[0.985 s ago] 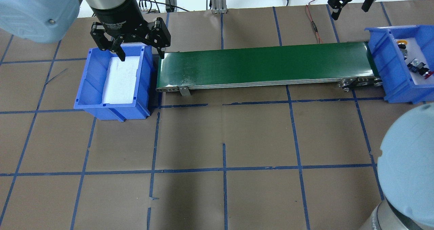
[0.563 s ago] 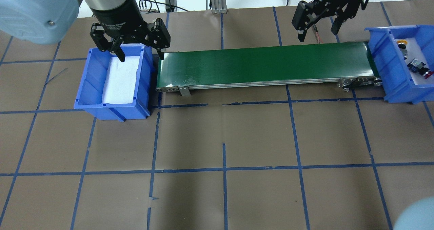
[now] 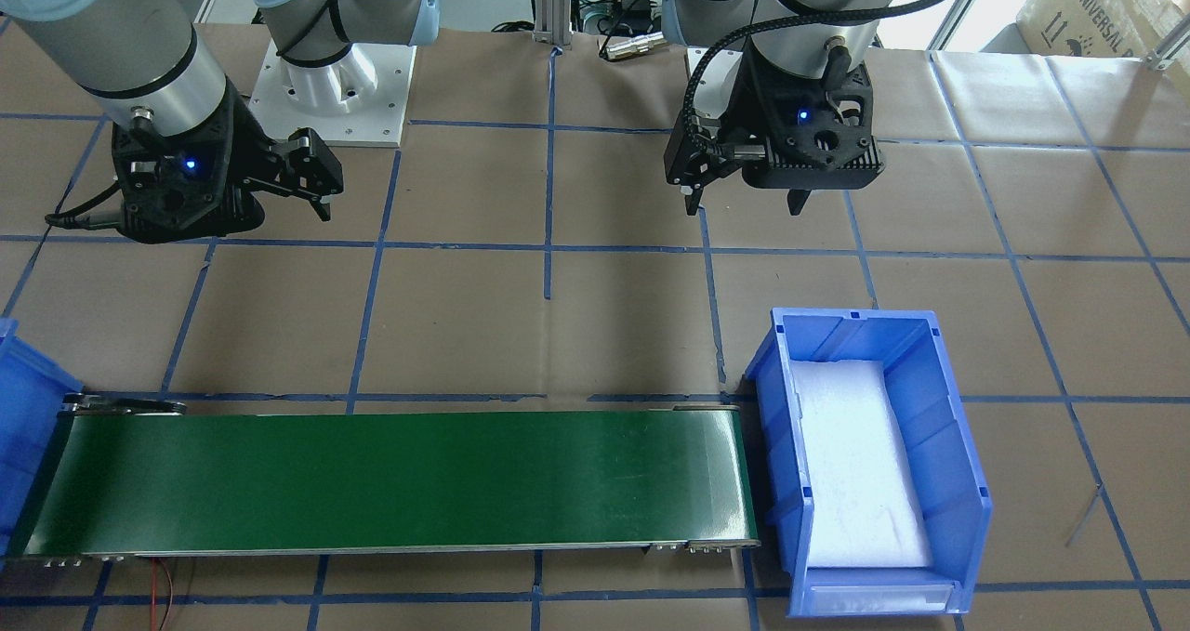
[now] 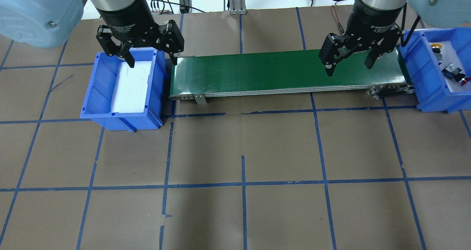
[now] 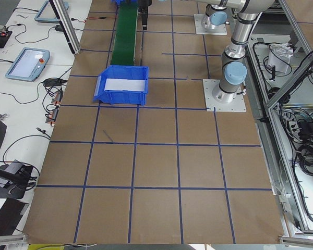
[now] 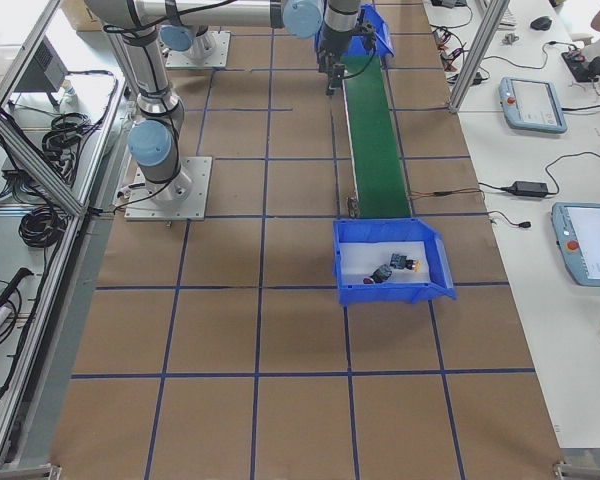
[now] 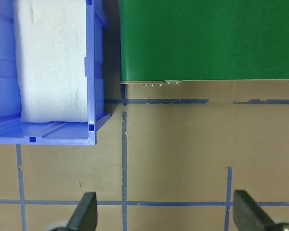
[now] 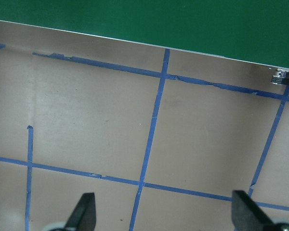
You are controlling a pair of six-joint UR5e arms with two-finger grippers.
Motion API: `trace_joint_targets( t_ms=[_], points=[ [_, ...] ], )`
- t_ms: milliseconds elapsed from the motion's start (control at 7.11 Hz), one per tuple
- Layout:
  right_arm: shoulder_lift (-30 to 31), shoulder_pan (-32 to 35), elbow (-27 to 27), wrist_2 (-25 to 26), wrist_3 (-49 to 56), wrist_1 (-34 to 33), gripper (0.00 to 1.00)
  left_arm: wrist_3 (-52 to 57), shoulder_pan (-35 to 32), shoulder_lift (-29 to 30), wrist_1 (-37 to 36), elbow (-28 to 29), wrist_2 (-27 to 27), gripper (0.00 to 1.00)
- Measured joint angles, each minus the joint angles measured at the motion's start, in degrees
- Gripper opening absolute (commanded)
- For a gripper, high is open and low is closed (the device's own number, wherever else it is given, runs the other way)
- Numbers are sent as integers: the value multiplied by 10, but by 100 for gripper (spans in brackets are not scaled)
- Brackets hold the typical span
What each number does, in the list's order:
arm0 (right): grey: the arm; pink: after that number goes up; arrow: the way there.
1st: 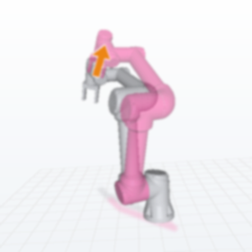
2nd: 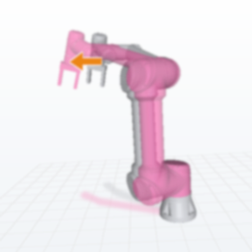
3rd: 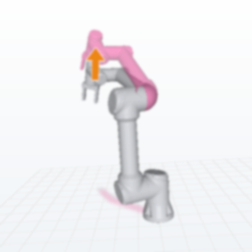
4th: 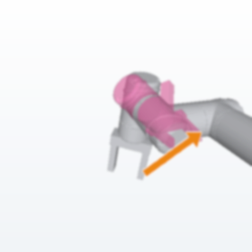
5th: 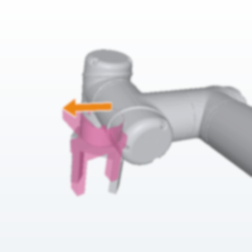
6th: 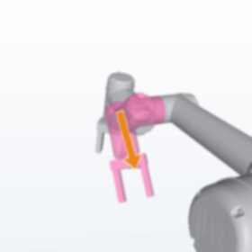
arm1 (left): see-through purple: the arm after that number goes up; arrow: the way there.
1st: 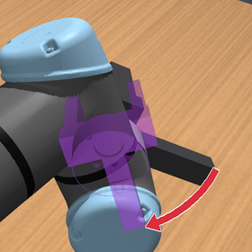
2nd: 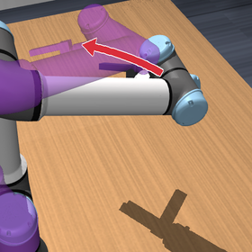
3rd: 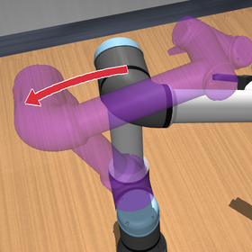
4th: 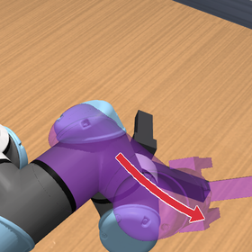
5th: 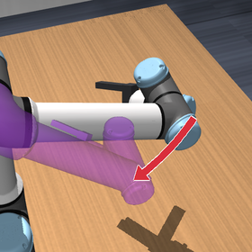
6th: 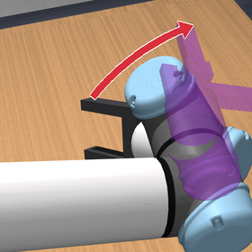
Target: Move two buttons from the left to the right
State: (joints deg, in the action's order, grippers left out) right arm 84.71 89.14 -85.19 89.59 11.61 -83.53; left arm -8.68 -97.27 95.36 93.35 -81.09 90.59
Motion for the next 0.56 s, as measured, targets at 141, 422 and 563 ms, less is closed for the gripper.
trace_joint_targets(
  t_ms=[141,422,563],
  points=[
    [0,-1,0,0,-4,0,97,1,8,0,0,-1,-1,100],
    [3,-1,2,2,-26,0,98,3,14,-1,1,-3,-3,100],
    [1,-1,8,2,-31,0,99,3,14,-1,1,-4,-3,100]
  ],
)
